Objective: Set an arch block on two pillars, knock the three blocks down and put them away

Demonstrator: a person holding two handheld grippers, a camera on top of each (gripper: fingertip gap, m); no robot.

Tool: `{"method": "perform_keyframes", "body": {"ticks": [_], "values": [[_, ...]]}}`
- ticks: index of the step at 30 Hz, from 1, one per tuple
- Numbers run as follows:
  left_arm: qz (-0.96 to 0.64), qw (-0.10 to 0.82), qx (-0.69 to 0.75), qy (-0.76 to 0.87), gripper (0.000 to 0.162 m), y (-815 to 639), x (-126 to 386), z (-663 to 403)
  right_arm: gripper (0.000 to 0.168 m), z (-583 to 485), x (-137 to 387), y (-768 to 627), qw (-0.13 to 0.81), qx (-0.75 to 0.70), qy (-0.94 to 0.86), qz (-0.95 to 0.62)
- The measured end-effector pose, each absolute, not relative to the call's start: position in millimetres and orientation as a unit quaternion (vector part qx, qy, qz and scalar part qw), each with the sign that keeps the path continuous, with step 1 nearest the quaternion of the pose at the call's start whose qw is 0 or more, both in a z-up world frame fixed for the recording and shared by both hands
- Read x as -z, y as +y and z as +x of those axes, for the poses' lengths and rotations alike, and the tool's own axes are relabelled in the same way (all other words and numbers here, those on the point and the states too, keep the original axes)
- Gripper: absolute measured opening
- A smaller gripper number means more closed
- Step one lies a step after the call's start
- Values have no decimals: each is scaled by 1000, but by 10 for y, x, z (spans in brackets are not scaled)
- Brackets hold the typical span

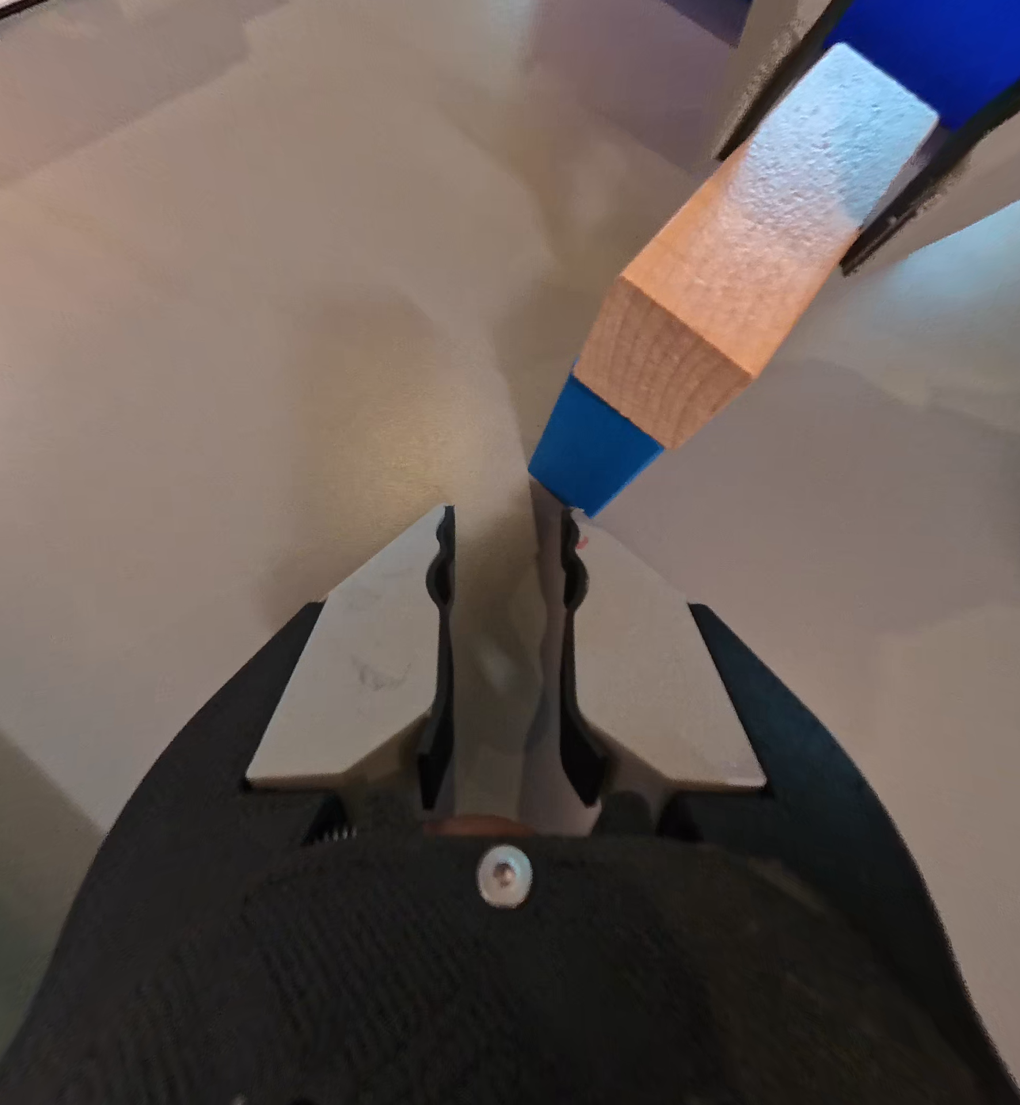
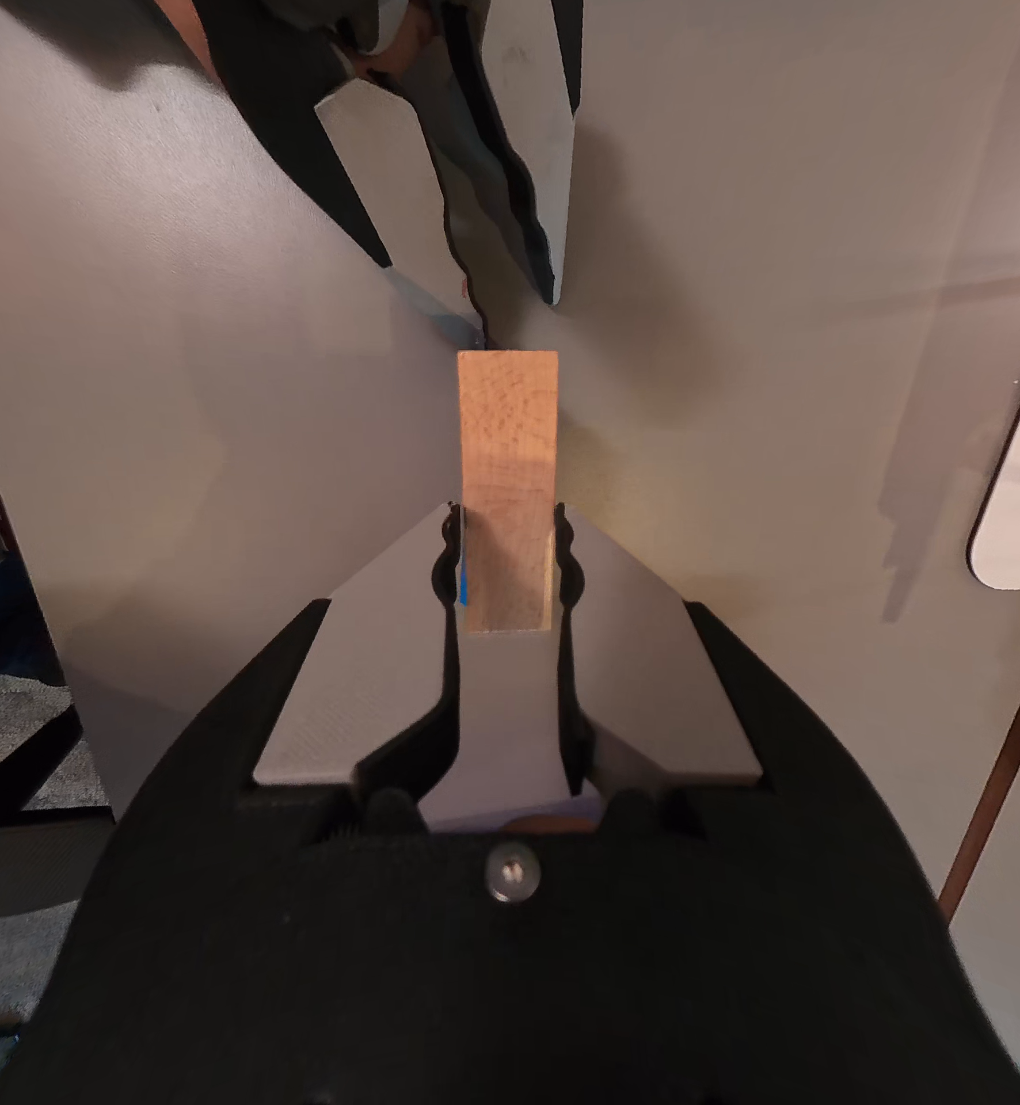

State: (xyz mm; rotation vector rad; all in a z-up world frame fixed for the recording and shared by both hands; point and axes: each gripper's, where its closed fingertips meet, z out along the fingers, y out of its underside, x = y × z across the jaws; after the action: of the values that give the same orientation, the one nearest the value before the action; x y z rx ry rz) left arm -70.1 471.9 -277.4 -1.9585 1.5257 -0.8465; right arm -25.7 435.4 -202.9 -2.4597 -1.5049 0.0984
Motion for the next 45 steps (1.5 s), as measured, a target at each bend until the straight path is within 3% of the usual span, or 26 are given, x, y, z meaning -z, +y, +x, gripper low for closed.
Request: {"method": "perform_keyframes", "body": {"ticks": [6,11,13,17,21,24,29,37,41,45], "values": [[-724,262,315,555,33,4757,2738,-724,32,-255,1818,4272,189,-43,-490,-850],[-729,280,308,543,33,4842,2697,-739,28,-147,1389,4202,426,-9,-381,-821],[-737,291,285,540,33,4923,2727,-773,18,-64,1302,4089,515,-29,-312,-798],[-749,302,242,538,32,5052,2800,-860,13,253,1542,3845,594,-61,-191,-779],[-759,310,229,525,11,5124,2803,-892,13,567,1781,3620,628,-50,-113,-768],[-746,270,339,506,0,4751,2711,-462,0,777,1761,3506,665,11,-92,-741],[-711,257,374,537,0,4289,2613,68,0,850,1815,3530,655,45,-86,-750],[-736,316,298,519,10,4687,2708,-181,8,820,2120,3593,596,57,-104,-795],[-734,328,298,514,12,4729,2663,-215,10,787,2021,3528,619,36,-112,-777],[-729,333,275,531,12,4714,2713,-212,28,759,2092,3387,580,-2,-139,-803]]}}
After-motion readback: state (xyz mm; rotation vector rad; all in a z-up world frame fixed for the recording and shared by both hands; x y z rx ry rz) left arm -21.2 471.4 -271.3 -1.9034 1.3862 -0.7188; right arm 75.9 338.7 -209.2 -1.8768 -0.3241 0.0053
